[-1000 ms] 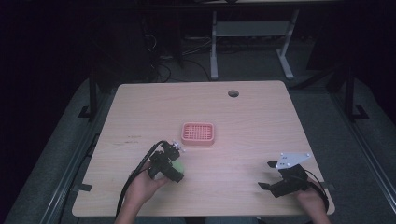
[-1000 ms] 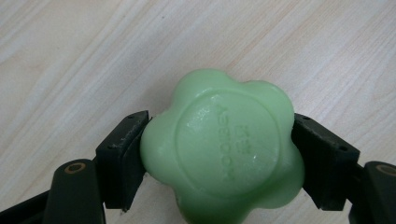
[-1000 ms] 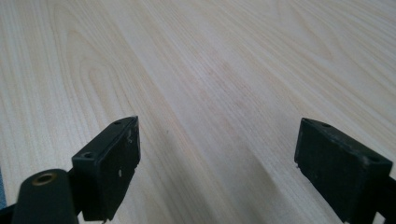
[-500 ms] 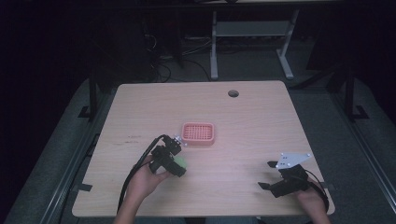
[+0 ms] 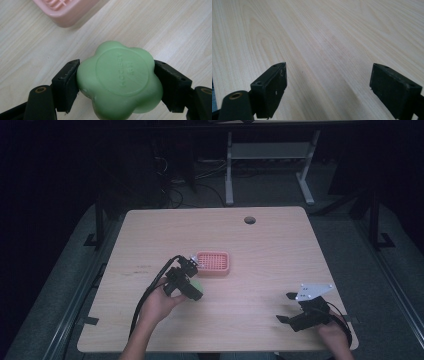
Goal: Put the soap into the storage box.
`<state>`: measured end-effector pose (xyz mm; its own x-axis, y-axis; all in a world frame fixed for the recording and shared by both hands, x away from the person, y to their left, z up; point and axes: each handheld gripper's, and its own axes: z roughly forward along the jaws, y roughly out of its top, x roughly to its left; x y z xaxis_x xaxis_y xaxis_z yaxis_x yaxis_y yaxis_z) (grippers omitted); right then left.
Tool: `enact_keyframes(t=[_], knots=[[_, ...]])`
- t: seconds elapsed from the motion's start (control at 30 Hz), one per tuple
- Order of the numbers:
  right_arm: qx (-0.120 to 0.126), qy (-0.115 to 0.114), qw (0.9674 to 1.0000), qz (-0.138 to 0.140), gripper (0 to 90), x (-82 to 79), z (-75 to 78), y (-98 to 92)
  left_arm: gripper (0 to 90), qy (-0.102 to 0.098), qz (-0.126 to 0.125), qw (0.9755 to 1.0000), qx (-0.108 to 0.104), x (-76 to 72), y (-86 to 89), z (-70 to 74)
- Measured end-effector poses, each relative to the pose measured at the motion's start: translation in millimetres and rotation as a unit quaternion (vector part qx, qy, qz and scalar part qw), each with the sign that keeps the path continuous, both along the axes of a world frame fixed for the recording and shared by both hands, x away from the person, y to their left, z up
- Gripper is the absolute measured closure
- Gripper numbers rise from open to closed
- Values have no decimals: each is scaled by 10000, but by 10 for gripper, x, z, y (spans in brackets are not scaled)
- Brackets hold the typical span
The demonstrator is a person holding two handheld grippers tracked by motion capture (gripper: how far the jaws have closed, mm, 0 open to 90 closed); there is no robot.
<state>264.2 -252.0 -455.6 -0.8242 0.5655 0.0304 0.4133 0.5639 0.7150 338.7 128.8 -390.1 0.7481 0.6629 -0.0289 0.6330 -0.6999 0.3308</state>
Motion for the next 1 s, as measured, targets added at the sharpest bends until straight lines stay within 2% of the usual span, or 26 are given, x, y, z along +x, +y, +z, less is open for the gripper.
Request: enact_keyframes(t=[0.17, 0.27, 0.57, 0.7, 0.87, 1.0], knots=[[20, 8, 10000, -10, 138, 0, 3, -2, 263, 15, -12, 10000, 22, 78, -24, 24], [24, -8, 10000, -5, 138, -1, 4, -3, 264, -6, 43, 10000, -76, 129, -39, 43], [59, -8, 10000, 3, 138, 1, 6, -8, 264, 88, 43, 9999, 23, 271, -110, -9], [77, -19, 10000, -14, 137, 1, 11, -16, 264, 122, 65, 9999, -15, 332, -120, -29], [72, -20, 10000, -10, 138, -4, 11, -14, 264, 181, 132, 9997, -68, 386, -121, -32], [71, -21, 10000, -18, 138, -5, 10, -11, 264, 150, 120, 9998, -41, 399, -147, 5]])
